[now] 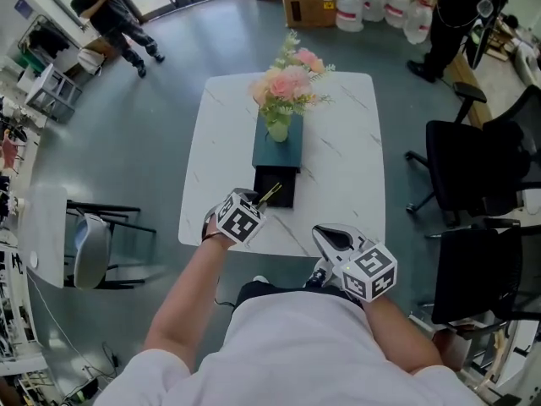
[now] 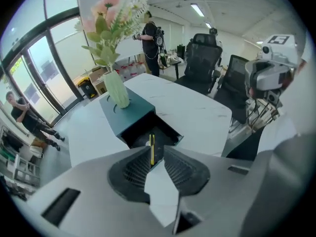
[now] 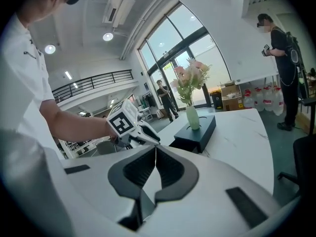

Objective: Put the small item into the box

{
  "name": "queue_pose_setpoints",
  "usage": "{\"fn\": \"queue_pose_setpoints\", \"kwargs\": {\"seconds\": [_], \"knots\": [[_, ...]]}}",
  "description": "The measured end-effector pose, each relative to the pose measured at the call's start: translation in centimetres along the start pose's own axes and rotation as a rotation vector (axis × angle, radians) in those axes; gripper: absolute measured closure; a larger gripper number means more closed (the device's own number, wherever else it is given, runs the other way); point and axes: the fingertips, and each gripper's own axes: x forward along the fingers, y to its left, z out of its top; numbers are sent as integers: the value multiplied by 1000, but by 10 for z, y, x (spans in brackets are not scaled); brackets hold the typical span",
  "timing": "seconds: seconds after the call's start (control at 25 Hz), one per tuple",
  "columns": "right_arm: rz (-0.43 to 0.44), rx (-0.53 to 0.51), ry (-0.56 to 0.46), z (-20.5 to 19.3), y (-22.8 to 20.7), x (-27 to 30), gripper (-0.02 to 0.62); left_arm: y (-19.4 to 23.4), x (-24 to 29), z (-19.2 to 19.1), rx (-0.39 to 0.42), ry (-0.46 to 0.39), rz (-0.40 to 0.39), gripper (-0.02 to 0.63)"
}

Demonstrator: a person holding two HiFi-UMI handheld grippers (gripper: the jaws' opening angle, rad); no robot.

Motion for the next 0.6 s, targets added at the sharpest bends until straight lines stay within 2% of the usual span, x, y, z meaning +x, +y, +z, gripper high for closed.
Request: {"fn": "queue_pose_setpoints", "kwargs": {"seconds": [0.2, 0.28, 0.6], "knots": [[-18, -13, 0, 1, 26, 15, 578, -6, -41, -9, -139, -169, -51, 585], [-37, -6, -1, 0, 38, 22, 578, -10, -59, -19, -188, -224, -83, 591], [-69, -9, -33, -11, 111, 42, 580, -37, -128, -94, -246, -368, -130, 591]]}}
